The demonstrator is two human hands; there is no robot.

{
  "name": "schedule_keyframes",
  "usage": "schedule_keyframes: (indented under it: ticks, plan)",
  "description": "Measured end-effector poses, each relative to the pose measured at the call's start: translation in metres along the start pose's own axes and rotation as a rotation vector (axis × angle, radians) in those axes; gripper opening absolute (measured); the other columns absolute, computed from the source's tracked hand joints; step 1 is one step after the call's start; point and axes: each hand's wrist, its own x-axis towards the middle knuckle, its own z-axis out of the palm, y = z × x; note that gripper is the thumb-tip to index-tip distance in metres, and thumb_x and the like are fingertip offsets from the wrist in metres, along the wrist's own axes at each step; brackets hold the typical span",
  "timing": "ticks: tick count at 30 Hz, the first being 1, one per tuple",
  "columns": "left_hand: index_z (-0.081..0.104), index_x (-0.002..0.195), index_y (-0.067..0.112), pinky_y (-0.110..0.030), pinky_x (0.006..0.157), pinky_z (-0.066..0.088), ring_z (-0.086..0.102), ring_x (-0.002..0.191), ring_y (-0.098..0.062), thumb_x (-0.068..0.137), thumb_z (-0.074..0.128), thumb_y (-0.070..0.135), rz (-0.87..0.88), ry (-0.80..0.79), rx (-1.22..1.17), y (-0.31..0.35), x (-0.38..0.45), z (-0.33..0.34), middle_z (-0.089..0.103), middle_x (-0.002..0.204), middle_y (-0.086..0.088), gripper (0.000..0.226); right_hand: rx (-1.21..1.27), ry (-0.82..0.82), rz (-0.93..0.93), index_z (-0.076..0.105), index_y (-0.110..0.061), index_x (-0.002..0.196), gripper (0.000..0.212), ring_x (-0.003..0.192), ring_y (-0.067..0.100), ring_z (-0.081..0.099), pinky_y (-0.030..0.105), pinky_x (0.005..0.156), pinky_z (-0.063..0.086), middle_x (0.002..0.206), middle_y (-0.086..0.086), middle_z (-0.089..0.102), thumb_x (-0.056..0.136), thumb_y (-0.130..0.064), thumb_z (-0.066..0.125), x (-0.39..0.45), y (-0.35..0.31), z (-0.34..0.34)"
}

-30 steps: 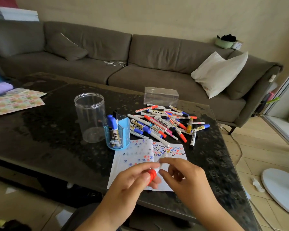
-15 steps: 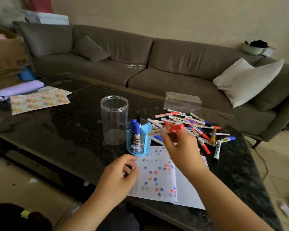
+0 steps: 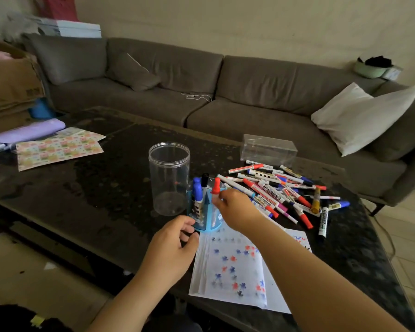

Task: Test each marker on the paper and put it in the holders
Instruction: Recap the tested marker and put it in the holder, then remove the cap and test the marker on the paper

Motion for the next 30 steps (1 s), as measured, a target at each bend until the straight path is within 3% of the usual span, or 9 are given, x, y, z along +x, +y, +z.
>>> schedule_keyframes:
  ticks: [3, 9, 12, 14, 18, 22, 25, 30]
  plan:
    - [0.053, 0.107, 0.032, -0.002, 0.067, 0.042, 0.055, 0.086, 0.001, 0.089, 0.058, 0.021, 0.011, -0.026, -0.013, -0.001, 0.001, 0.006, 0.056, 0.094, 0.018, 0.022, -0.008, -0.009, -0.015, 0.057, -0.014, 0.120, 0.031, 0.098, 0.020, 0.056, 0.027, 0.075, 0.044, 0.114, 0.010, 0.055, 0.100, -0.031, 0.042, 0.001, 0.004, 0.011]
    - [0.056, 0.111, 0.027, -0.004, 0.066, 0.042, 0.056, 0.086, 0.000, 0.089, 0.057, 0.020, 0.017, -0.068, 0.002, -0.003, 0.002, 0.018, 0.058, 0.094, 0.016, 0.023, 0.174, 0.113, -0.059, 0.043, -0.026, 0.137, 0.042, 0.091, 0.007, 0.049, 0.019, 0.078, 0.041, 0.119, 0.000, 0.053, 0.096, -0.034, 0.049, -0.020, 0.024, 0.012]
    - [0.055, 0.114, 0.027, -0.003, 0.064, 0.040, 0.054, 0.086, 0.004, 0.090, 0.057, 0.022, 0.024, -0.104, 0.010, -0.001, 0.004, 0.030, 0.056, 0.097, 0.017, 0.024, 0.164, 0.143, -0.001, 0.048, -0.022, 0.133, 0.038, 0.086, 0.008, 0.051, 0.020, 0.077, 0.040, 0.112, -0.002, 0.055, 0.096, -0.032, 0.051, -0.034, 0.056, 0.013]
    - [0.056, 0.113, 0.026, -0.004, 0.064, 0.039, 0.053, 0.085, 0.005, 0.090, 0.056, 0.023, 0.015, -0.138, 0.006, 0.003, 0.006, 0.041, 0.057, 0.099, 0.014, 0.023, 0.114, 0.145, 0.081, 0.052, -0.019, 0.129, 0.035, 0.090, 0.011, 0.052, 0.021, 0.079, 0.041, 0.118, 0.002, 0.055, 0.095, -0.030, 0.052, -0.043, 0.084, 0.014]
    - [0.057, 0.112, 0.024, -0.005, 0.062, 0.038, 0.053, 0.082, 0.003, 0.091, 0.055, 0.023, -0.002, -0.194, 0.013, 0.012, 0.012, 0.066, 0.057, 0.097, 0.013, 0.021, 0.048, 0.177, 0.279, 0.049, -0.015, 0.133, 0.041, 0.114, 0.022, 0.052, 0.029, 0.095, 0.044, 0.133, 0.005, 0.047, 0.094, -0.026, 0.054, -0.048, 0.130, 0.014]
    - [0.056, 0.112, 0.024, -0.008, 0.068, 0.041, 0.052, 0.082, 0.003, 0.091, 0.054, 0.022, -0.009, -0.235, 0.030, 0.019, 0.019, 0.087, 0.054, 0.096, 0.015, 0.021, -0.048, 0.215, 0.331, 0.046, -0.016, 0.137, 0.046, 0.127, 0.023, 0.041, 0.036, 0.106, 0.038, 0.137, 0.004, 0.044, 0.094, -0.029, 0.054, -0.035, 0.149, 0.013]
    - [0.056, 0.112, 0.026, -0.015, 0.077, 0.048, 0.054, 0.086, 0.001, 0.091, 0.054, 0.023, -0.009, -0.255, 0.037, 0.023, 0.026, 0.098, 0.055, 0.098, 0.014, 0.021, -0.157, 0.202, 0.332, 0.046, -0.017, 0.136, 0.043, 0.125, 0.025, 0.040, 0.037, 0.103, 0.039, 0.133, 0.006, 0.046, 0.096, -0.032, 0.049, -0.020, 0.152, 0.014]
    - [0.057, 0.110, 0.025, -0.010, 0.078, 0.042, 0.052, 0.089, 0.001, 0.091, 0.055, 0.022, 0.010, -0.265, 0.043, 0.024, 0.029, 0.106, 0.055, 0.100, 0.014, 0.019, -0.165, 0.205, 0.351, 0.056, -0.015, 0.123, 0.034, 0.120, 0.024, 0.043, 0.036, 0.097, 0.041, 0.126, 0.006, 0.050, 0.097, -0.034, 0.045, -0.010, 0.156, 0.021]
